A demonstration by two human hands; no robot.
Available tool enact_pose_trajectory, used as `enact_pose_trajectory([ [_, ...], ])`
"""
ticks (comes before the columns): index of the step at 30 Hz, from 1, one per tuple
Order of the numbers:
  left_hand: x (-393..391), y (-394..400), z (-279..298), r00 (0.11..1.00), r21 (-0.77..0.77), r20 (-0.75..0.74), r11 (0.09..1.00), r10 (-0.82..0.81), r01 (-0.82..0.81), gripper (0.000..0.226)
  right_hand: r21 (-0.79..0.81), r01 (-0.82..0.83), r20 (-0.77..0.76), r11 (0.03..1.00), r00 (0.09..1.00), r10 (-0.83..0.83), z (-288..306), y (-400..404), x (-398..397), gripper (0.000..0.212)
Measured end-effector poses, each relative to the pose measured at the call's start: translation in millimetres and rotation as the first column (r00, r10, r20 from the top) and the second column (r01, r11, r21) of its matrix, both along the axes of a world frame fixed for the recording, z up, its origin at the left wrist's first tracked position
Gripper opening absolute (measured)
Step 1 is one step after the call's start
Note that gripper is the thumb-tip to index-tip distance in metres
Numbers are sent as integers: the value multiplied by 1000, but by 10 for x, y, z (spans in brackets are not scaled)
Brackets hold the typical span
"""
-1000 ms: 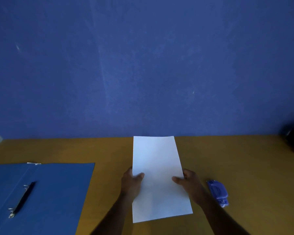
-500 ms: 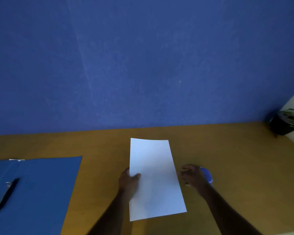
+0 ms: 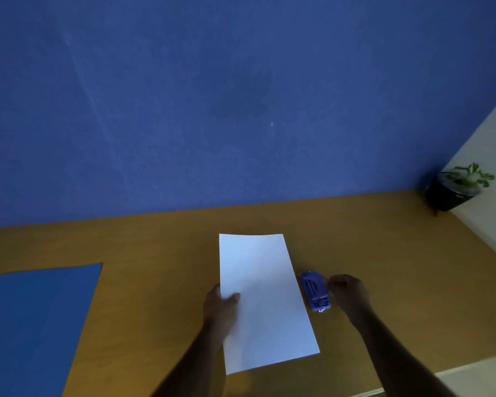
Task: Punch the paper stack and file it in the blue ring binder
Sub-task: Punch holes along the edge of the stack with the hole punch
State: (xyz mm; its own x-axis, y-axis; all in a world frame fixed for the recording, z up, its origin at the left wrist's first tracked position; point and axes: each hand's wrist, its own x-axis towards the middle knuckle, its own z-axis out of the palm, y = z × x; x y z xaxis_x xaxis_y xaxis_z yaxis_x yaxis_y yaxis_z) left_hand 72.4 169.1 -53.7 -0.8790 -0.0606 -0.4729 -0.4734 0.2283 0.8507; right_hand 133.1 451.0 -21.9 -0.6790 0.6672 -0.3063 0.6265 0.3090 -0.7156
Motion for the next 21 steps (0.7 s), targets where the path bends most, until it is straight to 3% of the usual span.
enact_pose_trajectory([
  [4,31,118,-43,1000,-16,17,1000,7,-6,46,3,-62,10,998,998,62,-105,6,1,16],
  [10,62,259,-110,999,18,37,999,34,-35,44,-33,-99,-5,995,995,99,-185,68,10,21],
  [16,87,328,-152,998,14,40,999,50,-50,46,-80,-92,-35,993,995,89,-210,91,2,7],
  [21,78,360,-141,998,-18,33,999,48,-47,48,-101,-92,-55,991,995,87,-248,114,-3,12],
])
